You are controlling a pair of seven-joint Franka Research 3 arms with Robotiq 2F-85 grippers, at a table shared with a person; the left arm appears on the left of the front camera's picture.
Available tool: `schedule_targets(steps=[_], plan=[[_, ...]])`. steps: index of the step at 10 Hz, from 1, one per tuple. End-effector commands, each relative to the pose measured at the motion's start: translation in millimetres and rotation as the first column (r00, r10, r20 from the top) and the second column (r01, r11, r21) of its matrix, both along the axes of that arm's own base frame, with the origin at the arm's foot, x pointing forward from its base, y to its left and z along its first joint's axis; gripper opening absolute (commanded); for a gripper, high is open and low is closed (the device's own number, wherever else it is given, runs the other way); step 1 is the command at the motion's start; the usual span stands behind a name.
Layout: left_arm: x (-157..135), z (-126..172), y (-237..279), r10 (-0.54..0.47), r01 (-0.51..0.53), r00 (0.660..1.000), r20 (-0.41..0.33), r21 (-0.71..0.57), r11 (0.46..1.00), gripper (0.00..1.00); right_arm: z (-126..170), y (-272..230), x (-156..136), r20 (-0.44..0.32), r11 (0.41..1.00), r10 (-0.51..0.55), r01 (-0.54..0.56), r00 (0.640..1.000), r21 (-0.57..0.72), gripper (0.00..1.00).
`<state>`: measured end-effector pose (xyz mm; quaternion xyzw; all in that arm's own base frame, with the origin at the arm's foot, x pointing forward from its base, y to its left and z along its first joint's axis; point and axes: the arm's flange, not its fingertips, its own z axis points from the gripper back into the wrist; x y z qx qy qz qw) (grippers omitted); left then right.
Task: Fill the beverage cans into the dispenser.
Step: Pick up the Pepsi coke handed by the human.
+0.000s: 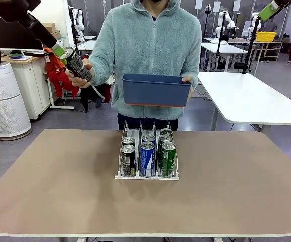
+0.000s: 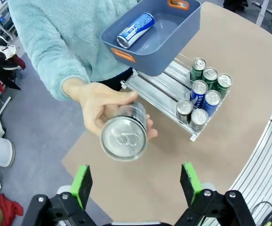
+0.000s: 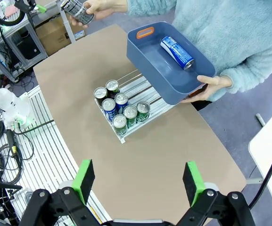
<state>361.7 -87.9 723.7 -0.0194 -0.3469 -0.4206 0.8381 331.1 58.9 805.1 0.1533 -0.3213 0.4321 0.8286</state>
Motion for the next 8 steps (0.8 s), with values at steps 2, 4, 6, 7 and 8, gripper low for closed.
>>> schedule_targets(steps=[2, 4, 6, 7, 8], plan=[[28.7, -6.1, -3.6, 0.005, -0.005, 0.999, 0.034, 0.019, 1.000, 1.00, -4.1, 1.4, -3.5, -0.005, 1.000, -0.008, 0.008, 1.000, 0.000, 1.00], [32.5, -7.9, -4.5, 0.008, -0.008, 1.000, 0.019, -0.009, 1.000, 1.00, -4.1, 1.4, -3.5, -0.005, 1.000, -0.008, 0.008, 1.000, 0.000, 1.00], [37.9, -9.8, -6.0, 0.011, -0.011, 1.000, 0.017, -0.002, 1.000, 1.00, -4.1, 1.4, -3.5, -0.005, 1.000, -0.008, 0.008, 1.000, 0.000, 1.00], [38.7, -12.1, -5.7, 0.023, -0.024, 1.000, 0.018, 0.007, 1.000, 1.00, -4.1, 1.4, -3.5, -0.005, 1.000, -0.008, 0.008, 1.000, 0.000, 1.00], [42.5, -16.4, -5.0, 0.027, -0.027, 1.000, 0.011, -0.012, 1.000, 1.00, -4.1, 1.4, -3.5, -0.005, 1.000, -0.008, 0.008, 1.000, 0.000, 1.00]])
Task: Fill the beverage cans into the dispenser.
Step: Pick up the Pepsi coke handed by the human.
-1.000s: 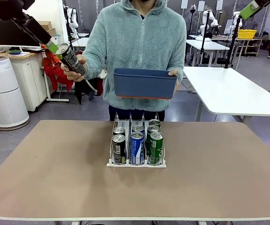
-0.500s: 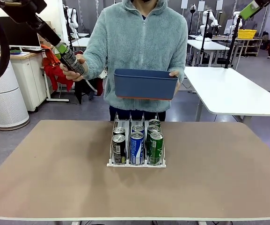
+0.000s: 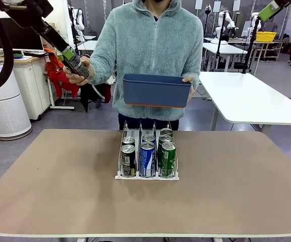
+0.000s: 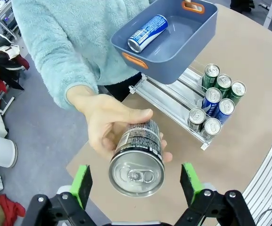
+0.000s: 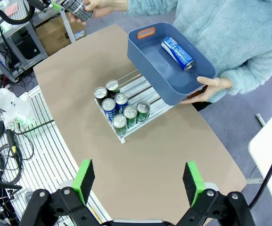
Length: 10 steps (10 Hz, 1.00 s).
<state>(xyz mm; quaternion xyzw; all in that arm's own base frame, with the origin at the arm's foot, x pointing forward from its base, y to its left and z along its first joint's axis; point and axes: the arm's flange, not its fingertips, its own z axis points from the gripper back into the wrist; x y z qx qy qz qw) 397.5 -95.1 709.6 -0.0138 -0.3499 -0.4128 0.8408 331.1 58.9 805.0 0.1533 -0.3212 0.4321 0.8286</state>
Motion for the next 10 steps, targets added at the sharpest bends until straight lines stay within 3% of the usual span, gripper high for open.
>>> schedule_targets(steps=[1, 10], plan=[[9.9, -5.5, 2.6, -0.001, 0.001, 1.000, -0.003, -0.043, 0.999, 1.00, -4.0, 1.4, -3.5, -0.005, 1.000, -0.008, 0.008, 1.000, 0.000, 1.00], [23.0, -28.0, 2.6, -0.013, 0.010, 0.999, -0.036, -0.081, 0.997, 1.00, -4.0, 1.4, -3.5, -0.005, 1.000, -0.008, 0.008, 1.000, 0.000, 1.00]])
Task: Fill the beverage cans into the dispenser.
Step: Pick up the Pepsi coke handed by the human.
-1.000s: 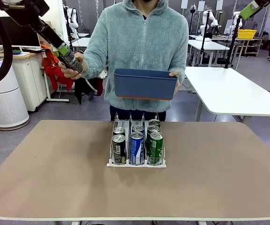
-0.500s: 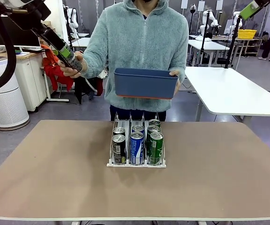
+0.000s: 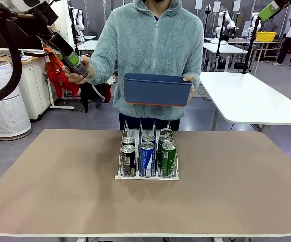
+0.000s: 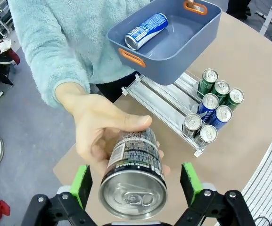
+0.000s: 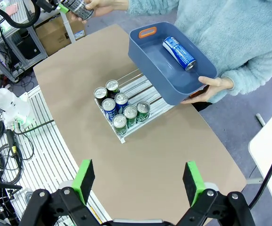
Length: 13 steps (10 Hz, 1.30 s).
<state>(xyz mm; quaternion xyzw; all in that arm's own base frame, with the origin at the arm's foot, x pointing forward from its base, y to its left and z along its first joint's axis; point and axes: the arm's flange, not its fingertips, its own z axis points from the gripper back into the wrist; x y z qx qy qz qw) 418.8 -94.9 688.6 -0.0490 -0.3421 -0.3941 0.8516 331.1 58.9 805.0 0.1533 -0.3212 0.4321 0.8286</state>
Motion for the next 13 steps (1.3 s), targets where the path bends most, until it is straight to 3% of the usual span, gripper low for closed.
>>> schedule_targets(steps=[1, 5, 6, 7, 8, 10, 11, 12, 13], plan=[[4.0, -9.4, 3.0, -0.028, 0.028, 1.000, 0.012, -0.019, 0.999, 1.00, -4.0, 1.4, -3.5, -0.005, 1.000, -0.008, 0.008, 1.000, 0.000, 1.00], [0.8, -2.1, -0.3, 0.000, 0.000, 1.000, -0.004, 0.001, 1.000, 1.00, -4.0, 1.4, -3.5, -0.005, 1.000, -0.008, 0.008, 1.000, 0.000, 1.00], [1.2, -2.9, -1.2, -0.004, 0.004, 1.000, -0.004, 0.000, 1.000, 0.47, -4.0, 1.4, -3.5, -0.005, 1.000, -0.008, 0.008, 1.000, 0.000, 1.00], [0.6, -2.5, -0.4, -0.008, 0.008, 1.000, -0.016, 0.006, 1.000, 0.41, -4.0, 1.4, -3.5, -0.005, 1.000, -0.008, 0.008, 1.000, 0.000, 1.00], [0.4, -2.2, -0.9, -0.007, 0.007, 1.000, -0.025, 0.006, 1.000, 0.00, -4.0, 1.4, -3.5, -0.005, 1.000, -0.008, 0.008, 1.000, 0.000, 1.00], [0.0, -2.7, -1.2, 0.002, -0.001, 0.999, -0.039, 0.025, 1.000, 0.00, -4.0, 1.4, -3.5, -0.005, 1.000, -0.008, 0.008, 1.000, 0.000, 1.00], [-0.4, -3.0, -0.9, 0.010, -0.009, 0.999, -0.047, 0.036, 0.999, 0.13, -4.0, 1.4, -3.5, -0.005, 1.000, -0.008, 0.008, 1.000, 0.000, 1.00], [-1.9, -2.9, -1.1, 0.012, -0.010, 0.999, -0.051, 0.046, 0.999, 0.03, -4.0, 1.4, -3.5, -0.005, 1.000, -0.008, 0.008, 1.000, 0.000, 1.00], [-2.0, -3.1, -1.3, 0.010, -0.007, 0.999, -0.053, 0.056, 0.998, 0.00, -4.0, 1.4, -3.5, -0.005, 1.000, -0.008, 0.008, 1.000, 0.000, 1.00]])
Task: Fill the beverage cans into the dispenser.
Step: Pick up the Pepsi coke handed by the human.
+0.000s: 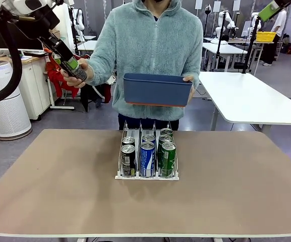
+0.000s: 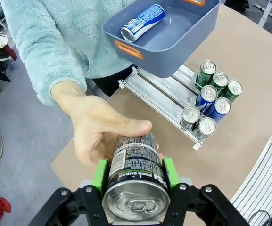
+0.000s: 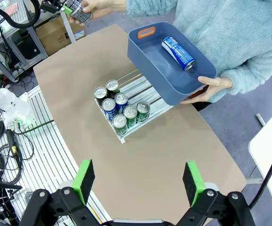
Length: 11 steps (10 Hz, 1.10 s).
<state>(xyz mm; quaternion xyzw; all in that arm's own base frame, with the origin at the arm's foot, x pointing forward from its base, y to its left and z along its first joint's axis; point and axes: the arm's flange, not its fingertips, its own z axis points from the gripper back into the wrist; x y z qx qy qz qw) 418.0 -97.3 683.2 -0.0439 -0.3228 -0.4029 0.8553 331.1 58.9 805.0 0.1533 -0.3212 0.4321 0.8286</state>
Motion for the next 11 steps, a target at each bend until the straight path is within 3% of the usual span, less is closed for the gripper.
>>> schedule_targets(steps=[1, 11], plan=[[-2.0, 2.5, 0.8, 0.025, -0.023, 0.999, -0.026, 0.062, 0.998, 0.00, -4.0, 1.4, -3.5, -0.005, 1.000, -0.008, 0.008, 1.000, 0.000, 1.00], [-1.2, 1.1, -1.9, 0.001, -0.001, 1.000, 0.008, 0.052, 0.999, 0.00, -4.0, 1.4, -3.5, -0.005, 1.000, -0.008, 0.008, 1.000, 0.000, 1.00]])
